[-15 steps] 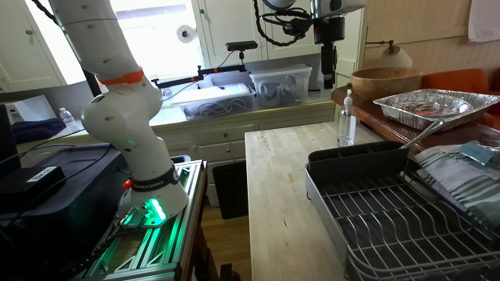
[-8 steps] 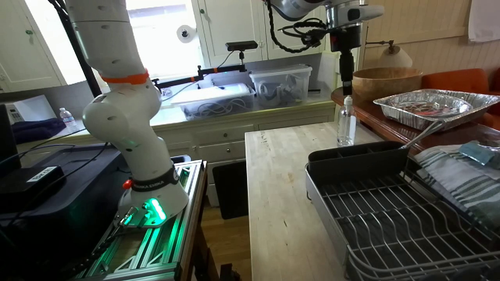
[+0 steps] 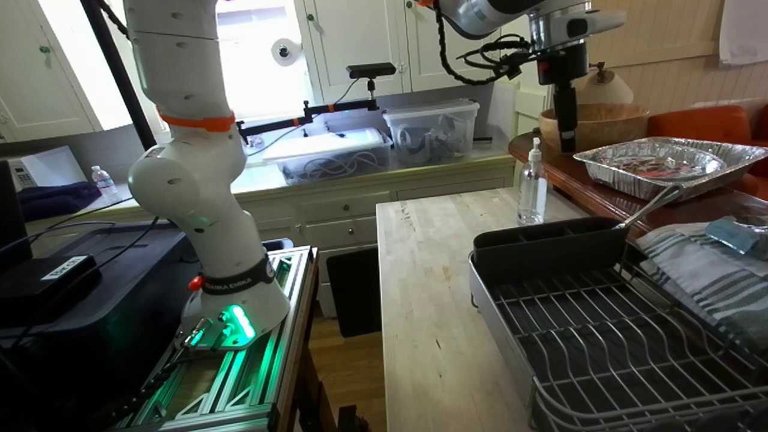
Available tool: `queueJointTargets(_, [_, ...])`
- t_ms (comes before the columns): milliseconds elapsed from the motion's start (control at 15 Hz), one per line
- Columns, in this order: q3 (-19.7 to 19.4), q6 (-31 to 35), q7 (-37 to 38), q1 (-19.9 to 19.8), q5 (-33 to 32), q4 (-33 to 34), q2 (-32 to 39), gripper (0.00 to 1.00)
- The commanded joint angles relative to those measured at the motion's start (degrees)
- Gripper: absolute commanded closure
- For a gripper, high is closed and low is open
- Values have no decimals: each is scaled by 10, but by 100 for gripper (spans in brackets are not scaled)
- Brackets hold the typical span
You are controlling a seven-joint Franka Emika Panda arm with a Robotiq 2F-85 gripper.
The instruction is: Remove the silver knife from the dishrack.
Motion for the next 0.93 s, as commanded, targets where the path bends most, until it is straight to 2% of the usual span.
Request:
queueJointTargets(0, [-24, 38, -6, 9, -4, 34, 42, 0])
queueJointTargets(133, [-35, 53, -10, 10, -10, 46, 60, 0])
queueJointTargets(200, [-34, 39, -10, 13, 4, 24, 34, 0])
queueJointTargets(467, [-38, 41, -11, 14, 4, 27, 38, 0])
queueJointTargets(667, [-42, 76, -22, 13, 2, 19, 42, 0])
queueJointTargets(867, [-41, 112, -65, 5, 27, 27, 61, 0])
